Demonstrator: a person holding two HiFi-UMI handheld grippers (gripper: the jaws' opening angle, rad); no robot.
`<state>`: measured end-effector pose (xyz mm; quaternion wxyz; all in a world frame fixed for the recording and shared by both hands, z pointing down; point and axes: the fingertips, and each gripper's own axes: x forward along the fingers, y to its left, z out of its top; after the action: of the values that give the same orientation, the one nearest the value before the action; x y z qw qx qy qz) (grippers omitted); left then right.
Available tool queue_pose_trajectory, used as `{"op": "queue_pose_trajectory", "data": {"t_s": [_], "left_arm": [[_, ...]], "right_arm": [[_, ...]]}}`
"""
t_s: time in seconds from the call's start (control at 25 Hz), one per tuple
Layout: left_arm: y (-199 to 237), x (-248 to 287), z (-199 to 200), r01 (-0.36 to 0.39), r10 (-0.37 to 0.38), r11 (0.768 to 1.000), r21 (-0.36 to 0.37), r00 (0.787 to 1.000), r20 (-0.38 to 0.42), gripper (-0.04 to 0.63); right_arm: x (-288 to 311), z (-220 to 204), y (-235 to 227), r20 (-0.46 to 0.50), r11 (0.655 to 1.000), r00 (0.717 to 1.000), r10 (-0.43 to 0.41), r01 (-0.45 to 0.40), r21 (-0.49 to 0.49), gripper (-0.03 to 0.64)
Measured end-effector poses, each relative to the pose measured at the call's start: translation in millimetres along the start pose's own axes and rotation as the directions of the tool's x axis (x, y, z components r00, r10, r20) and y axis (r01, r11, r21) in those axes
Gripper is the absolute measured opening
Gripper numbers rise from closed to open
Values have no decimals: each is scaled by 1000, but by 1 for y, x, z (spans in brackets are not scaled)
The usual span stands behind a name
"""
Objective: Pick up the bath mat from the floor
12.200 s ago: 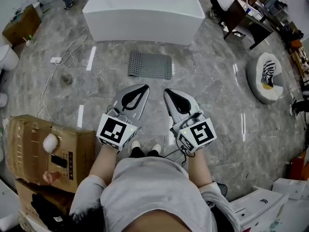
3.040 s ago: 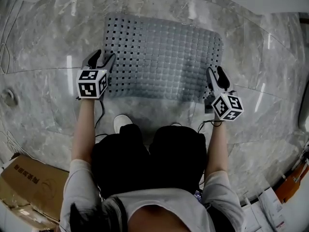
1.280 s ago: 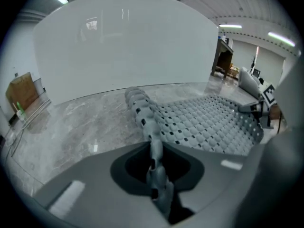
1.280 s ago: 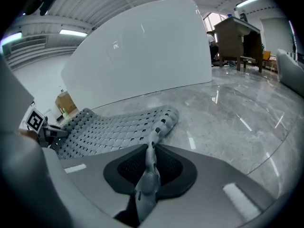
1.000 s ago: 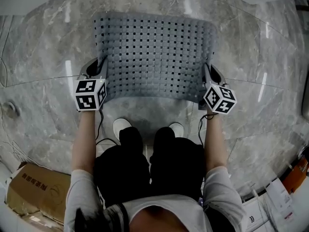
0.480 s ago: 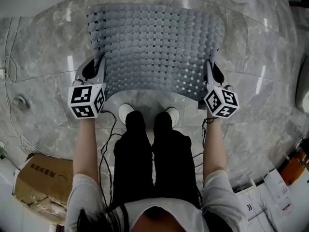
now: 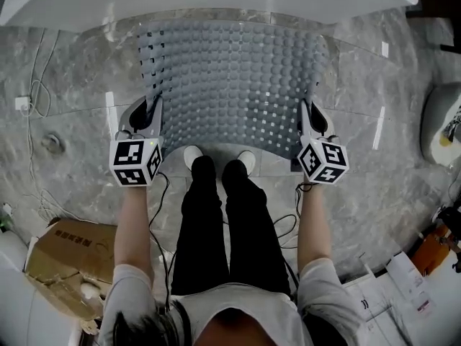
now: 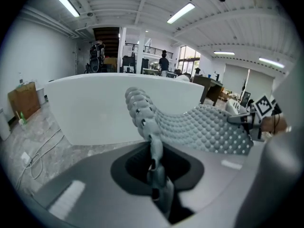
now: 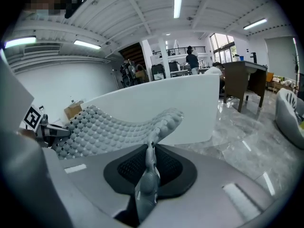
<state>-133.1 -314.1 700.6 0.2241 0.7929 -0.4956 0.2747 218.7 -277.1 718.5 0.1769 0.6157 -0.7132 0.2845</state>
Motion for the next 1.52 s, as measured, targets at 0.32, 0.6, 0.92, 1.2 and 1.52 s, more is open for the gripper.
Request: {"op": "queue_pose_trajectory", "data": {"t_s": [0.32,0.6,0.92,1.2,1.52], "left_arm": [[-25,-113,113,6,-6,1000,1,998,60,44],[-40,-198,194,-15,15,1000,0,991,135,44],[-48,-277,243,-21,20,1000,5,979,201,44],[-47,-314,283,-32,24,999,24,966,258,44],[-49,-355,318,-41,22,998,49,941,337,44]], "right_arm": [[-107,119,36,42,1000,999,22,-22,-6,44],[-187,208,61,110,999,993,41,-37,-36,45],[-258,267,95,171,996,983,61,-49,-74,44],[-296,308,119,240,995,969,63,-43,-86,44],[-338,347,136,317,991,946,65,-23,-133,44]]}}
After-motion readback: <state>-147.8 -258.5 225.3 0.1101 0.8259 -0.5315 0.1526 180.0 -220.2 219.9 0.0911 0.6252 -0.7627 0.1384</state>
